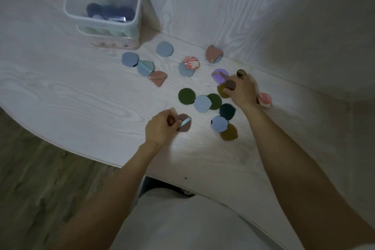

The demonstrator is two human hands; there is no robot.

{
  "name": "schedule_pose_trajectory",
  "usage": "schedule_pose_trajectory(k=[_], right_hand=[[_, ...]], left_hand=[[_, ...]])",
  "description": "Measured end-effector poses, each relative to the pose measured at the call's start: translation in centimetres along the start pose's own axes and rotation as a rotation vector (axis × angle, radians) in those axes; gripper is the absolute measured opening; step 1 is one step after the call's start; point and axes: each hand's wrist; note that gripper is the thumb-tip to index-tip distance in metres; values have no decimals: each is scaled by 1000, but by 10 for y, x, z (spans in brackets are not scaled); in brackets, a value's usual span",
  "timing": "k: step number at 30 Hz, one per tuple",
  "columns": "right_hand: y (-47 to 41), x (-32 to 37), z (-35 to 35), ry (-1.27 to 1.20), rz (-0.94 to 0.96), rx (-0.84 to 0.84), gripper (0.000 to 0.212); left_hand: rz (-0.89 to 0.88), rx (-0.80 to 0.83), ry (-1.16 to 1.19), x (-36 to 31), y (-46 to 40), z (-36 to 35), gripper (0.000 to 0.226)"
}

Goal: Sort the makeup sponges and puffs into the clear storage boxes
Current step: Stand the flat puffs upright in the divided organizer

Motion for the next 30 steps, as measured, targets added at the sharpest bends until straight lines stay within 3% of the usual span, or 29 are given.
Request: schedule_pose_trajectory(k=[3, 8, 12, 15, 20, 25, 30], right_hand=[[8, 3, 2, -71, -15, -151, 24], [55, 6, 14, 161, 54, -381, 24], [130, -11, 25, -81, -17, -668, 26], [180, -39, 24, -367, -114, -711, 20], [229, -71, 31, -568, -356, -767, 34], [256, -84, 30, -681, -473, -802, 34], [264, -93, 19, -929, -542, -807, 33]], left_hand=[[-18, 13, 17, 2, -1, -1, 13], [-57, 88, 10, 4, -4, 3, 14], [-15, 124, 320, -35, 10, 9, 15], [-118, 241, 506, -95, 29, 0, 9], [-385, 350, 341, -163, 55, -43, 17], [-628, 351, 154, -178, 61, -64, 13], [-862, 392, -317, -180, 51, -85, 17]])
Point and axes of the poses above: each hand's wrist, its own y-axis away from the middle knuckle, its own z-axis out of the back of the hand, x = y × z, and after that the axes turned 6 degrees about -y, right-handed
